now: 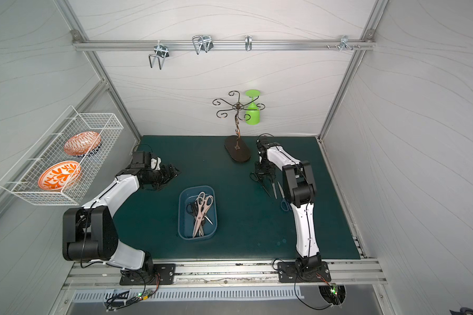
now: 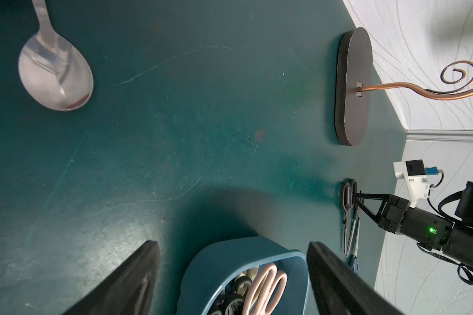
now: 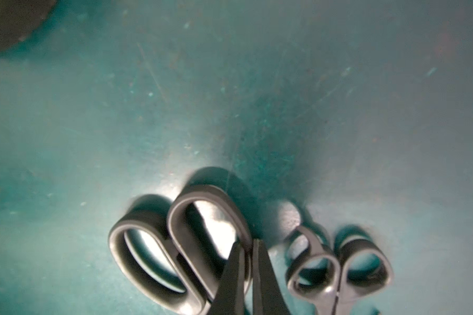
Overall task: Put the scissors into the storage box
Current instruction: Pick up the scissors from the center of the board, then place the scissors in the storage box.
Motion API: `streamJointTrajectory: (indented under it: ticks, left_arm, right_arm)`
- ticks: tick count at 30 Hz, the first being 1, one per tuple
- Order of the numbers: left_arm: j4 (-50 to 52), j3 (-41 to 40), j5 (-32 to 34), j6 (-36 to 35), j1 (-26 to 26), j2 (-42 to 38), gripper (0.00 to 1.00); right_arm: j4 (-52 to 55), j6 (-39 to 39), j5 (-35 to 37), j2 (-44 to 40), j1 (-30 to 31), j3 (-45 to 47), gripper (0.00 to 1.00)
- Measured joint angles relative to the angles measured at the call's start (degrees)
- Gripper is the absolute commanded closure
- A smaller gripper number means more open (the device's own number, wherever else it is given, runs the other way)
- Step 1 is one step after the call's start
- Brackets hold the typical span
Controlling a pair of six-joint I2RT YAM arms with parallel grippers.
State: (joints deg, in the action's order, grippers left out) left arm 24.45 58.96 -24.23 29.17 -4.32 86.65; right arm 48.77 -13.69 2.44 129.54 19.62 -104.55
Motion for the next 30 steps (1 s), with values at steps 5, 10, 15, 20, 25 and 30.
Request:
streamJointTrajectory:
  ticks: [5, 10, 15, 20, 25, 30]
  left_arm:
    - [0.0, 0.0, 0.0, 0.0, 0.0, 0.1, 0.11]
    - [0.0, 0.0, 0.3, 0.0, 0.0, 0.1, 0.11]
    - [0.1, 0.0, 1.0, 0.0, 0.0, 0.1, 0.11]
    - [0.1, 0.0, 2.1, 0.0, -0.7, 0.1, 0.11]
    - [0.1, 0.0, 2.8, 0.0, -3.0, 0.0, 0.11]
    - [0.1, 0.0, 2.8, 0.2, -5.7, -0.2, 0.11]
  right_arm:
    - [0.8, -1.6, -2.7, -1.0, 0.3, -1.6, 1.00]
    - [1.4, -3.1, -5.6, -7.1, 1.6, -1.2, 1.00]
    - [1.7, -4.2, -7.0, -15.4, 8.4, -1.1, 1.00]
    - [1.5, -7.6, -7.4, -19.7, 20.0, -1.1, 1.00]
    - [-0.4, -12.9, -7.6, -19.9, 29.0, 0.8, 1.00]
    - [-2.8, -17.0, -6.4, -19.9, 33.7, 2.2, 1.00]
